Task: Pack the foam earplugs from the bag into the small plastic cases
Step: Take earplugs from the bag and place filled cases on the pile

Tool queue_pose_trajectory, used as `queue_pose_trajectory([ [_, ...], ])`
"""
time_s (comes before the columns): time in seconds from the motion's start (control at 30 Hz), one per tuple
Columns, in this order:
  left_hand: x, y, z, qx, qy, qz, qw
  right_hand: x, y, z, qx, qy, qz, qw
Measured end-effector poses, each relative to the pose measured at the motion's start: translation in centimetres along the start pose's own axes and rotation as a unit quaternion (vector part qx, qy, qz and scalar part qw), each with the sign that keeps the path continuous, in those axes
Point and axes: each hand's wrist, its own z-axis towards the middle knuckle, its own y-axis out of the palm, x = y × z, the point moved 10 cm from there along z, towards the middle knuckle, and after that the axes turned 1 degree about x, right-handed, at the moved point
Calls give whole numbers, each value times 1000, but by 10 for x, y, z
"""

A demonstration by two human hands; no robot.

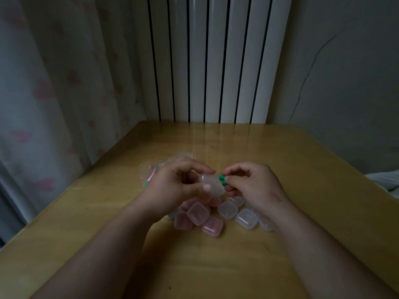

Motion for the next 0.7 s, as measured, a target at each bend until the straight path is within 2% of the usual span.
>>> queue_pose_trajectory([
  [0.07,0,-3,0,4,16,-13,1000,2,4,-3,-17,20,8,1000],
  [0.2,-8,-3,1,11,-13,-27,999,4,19,-9,-86,58,78,992],
  [0.3,-5,-2,-1,5,-18,-48,999,6,24,-11,-115,54,63,990],
  [0.53,-11,2,-3,-2,-53,-113,992,9,24,-11,-99,53,89,990],
  [0.7,-5,2,-2,16,-17,-91,996,7,22,-12,-68,49,97,992],
])
